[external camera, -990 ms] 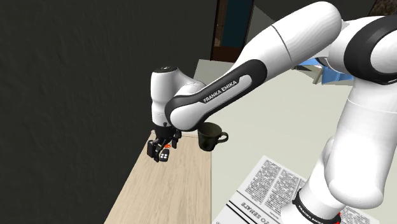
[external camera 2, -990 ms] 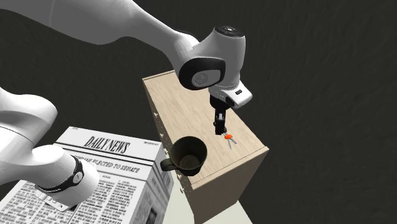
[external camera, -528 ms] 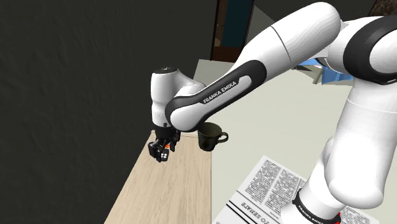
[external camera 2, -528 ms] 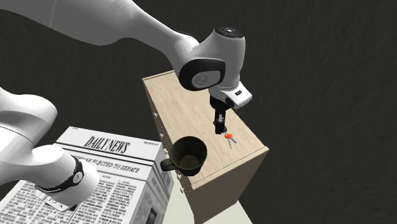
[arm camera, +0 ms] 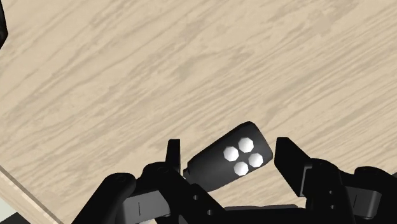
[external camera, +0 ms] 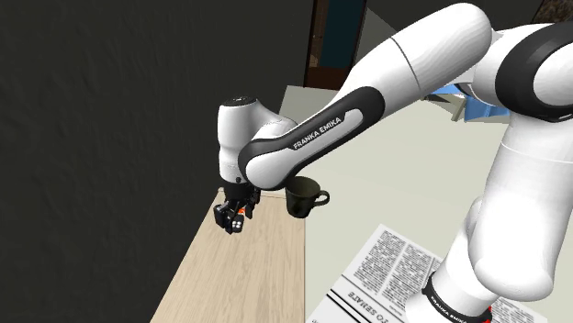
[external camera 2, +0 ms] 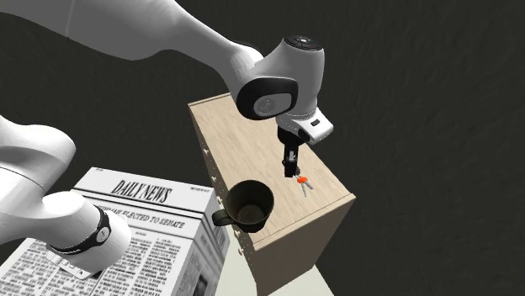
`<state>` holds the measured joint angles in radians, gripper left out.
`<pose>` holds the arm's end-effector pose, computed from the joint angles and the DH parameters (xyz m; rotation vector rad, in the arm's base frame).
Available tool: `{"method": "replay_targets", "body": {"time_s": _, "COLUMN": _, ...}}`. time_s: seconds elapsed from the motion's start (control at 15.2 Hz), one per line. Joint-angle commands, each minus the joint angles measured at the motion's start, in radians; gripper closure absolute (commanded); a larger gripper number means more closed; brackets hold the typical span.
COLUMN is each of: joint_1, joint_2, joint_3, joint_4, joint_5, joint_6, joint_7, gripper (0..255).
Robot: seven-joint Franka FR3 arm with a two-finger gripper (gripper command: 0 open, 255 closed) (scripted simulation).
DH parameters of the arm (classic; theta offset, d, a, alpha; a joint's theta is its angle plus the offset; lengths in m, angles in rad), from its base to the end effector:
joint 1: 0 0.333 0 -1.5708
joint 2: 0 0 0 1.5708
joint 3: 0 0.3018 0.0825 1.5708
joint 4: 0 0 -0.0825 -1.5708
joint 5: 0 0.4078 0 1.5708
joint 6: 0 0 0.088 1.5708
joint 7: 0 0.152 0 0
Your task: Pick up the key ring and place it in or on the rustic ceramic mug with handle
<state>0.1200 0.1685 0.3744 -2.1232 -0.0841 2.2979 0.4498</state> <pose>0.5144 0.2736 0.2647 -3.1310 -0.1481 -0.0284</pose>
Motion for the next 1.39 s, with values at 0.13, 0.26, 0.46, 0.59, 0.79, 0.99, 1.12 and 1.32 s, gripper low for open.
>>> {"method": "replay_targets", "body": {"time_s": 0.13, "joint_1": -0.002, "joint_2": -0.016, "joint_3": 0.002, "joint_4": 0.009, "joint_5": 0.009, "joint_6": -0.024, "joint_7": -0.006, "gripper": 255}}
{"method": "replay_targets", "body": {"time_s": 0.26, "joint_1": -0.003, "joint_2": -0.031, "joint_3": 0.004, "joint_4": 0.020, "joint_5": 0.017, "joint_6": -0.049, "joint_7": -0.012, "gripper": 255}}
{"method": "replay_targets", "body": {"time_s": 0.46, "joint_1": -0.005, "joint_2": -0.053, "joint_3": 0.006, "joint_4": 0.037, "joint_5": 0.029, "joint_6": -0.086, "joint_7": -0.020, "gripper": 255}}
{"method": "replay_targets", "body": {"time_s": 0.59, "joint_1": -0.007, "joint_2": -0.067, "joint_3": 0.006, "joint_4": 0.050, "joint_5": 0.036, "joint_6": -0.111, "joint_7": -0.025, "gripper": 255}}
{"method": "replay_targets", "body": {"time_s": 0.79, "joint_1": -0.008, "joint_2": -0.085, "joint_3": 0.007, "joint_4": 0.070, "joint_5": 0.045, "joint_6": -0.149, "joint_7": -0.031, "gripper": 255}}
{"method": "replay_targets", "body": {"time_s": 0.99, "joint_1": -0.009, "joint_2": -0.102, "joint_3": 0.008, "joint_4": 0.093, "joint_5": 0.054, "joint_6": -0.187, "joint_7": -0.037, "gripper": 255}}
{"method": "replay_targets", "body": {"time_s": 1.12, "joint_1": -0.010, "joint_2": -0.112, "joint_3": 0.008, "joint_4": 0.109, "joint_5": 0.058, "joint_6": -0.212, "joint_7": -0.041, "gripper": 255}}
{"method": "replay_targets", "body": {"time_s": 1.32, "joint_1": -0.011, "joint_2": -0.126, "joint_3": 0.008, "joint_4": 0.135, "joint_5": 0.065, "joint_6": -0.251, "joint_7": -0.045, "gripper": 255}}
